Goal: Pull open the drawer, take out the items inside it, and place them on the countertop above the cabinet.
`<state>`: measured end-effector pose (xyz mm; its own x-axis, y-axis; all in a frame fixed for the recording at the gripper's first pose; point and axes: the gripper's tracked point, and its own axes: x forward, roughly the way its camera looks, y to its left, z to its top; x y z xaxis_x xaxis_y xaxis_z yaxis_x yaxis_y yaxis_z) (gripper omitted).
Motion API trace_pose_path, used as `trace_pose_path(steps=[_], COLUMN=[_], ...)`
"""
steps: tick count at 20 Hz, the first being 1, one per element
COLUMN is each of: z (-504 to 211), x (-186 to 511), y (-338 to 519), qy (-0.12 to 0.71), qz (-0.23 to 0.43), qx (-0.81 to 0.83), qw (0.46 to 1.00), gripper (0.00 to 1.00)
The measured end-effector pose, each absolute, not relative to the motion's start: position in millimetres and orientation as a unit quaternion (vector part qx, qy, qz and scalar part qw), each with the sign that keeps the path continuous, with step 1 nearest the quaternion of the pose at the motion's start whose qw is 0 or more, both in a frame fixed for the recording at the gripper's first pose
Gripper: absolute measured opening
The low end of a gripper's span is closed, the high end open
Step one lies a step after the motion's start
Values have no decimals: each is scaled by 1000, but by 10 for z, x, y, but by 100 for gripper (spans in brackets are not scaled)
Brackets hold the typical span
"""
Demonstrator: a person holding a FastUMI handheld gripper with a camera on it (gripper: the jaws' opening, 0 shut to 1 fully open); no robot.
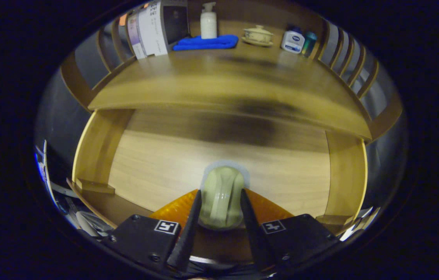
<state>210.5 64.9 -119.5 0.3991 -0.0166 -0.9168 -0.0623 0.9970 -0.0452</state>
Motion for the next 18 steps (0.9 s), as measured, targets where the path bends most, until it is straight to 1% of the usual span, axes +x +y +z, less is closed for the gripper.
trace_pose_path(steps=[1,2,3,4,7,11,18], z=[-1253,-1300,-1352,-1341,-1346,-1258,-736], x=[2109,2107,2121,2121,2156,2175,2146], y=[636,628,631,624,617,618,559], qy=[556,565,569,568,557,547,506], qz=[10,8,9,8,16,25,39], qx=[-32,-27,-24,-27,-40,-26,-30], qw=[830,825,822,823,829,836,861], gripper=[54,49,41,38,22,17,17])
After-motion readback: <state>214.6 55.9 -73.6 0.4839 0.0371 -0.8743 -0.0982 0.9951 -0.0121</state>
